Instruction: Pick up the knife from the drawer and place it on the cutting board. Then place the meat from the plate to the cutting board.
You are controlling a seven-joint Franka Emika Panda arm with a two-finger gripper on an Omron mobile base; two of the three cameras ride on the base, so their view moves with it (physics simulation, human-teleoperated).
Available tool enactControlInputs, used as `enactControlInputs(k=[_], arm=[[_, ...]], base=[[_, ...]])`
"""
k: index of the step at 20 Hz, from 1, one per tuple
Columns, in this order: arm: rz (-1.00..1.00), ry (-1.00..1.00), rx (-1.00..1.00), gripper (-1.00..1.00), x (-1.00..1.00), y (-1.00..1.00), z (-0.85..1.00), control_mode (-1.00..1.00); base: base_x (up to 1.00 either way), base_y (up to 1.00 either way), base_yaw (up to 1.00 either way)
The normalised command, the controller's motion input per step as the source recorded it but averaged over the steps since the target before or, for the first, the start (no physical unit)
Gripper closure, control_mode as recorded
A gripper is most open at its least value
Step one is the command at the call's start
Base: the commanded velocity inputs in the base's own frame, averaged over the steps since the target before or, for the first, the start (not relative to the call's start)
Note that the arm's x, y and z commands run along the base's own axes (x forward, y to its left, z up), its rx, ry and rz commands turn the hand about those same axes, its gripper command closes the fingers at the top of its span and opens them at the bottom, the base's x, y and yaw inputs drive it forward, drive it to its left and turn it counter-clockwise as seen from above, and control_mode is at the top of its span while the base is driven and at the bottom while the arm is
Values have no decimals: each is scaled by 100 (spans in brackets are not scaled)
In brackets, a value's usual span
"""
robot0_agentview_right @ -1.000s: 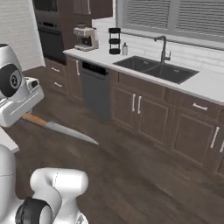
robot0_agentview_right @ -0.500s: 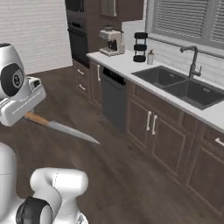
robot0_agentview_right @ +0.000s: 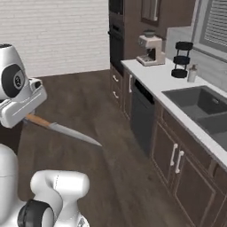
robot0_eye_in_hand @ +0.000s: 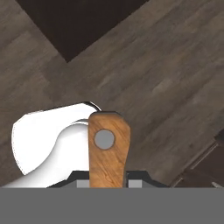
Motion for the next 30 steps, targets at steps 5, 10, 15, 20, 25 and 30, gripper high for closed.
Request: enactControlInputs(k=[5,10,15,20,25,30], arm=[[0,0,0,100,0,0,0,100],[0,0,0,100,0,0,0,100],[0,0,0,100,0,0,0,100],[0,0,0,100,0,0,0,100],[0,0,0,100,0,0,0,100],[0,0,0,100,0,0,0,100]], base=[[100,-3,63],[100,0,70],[100,-9,64],[99,-44,58],[91,-48,61],[75,-54,60]])
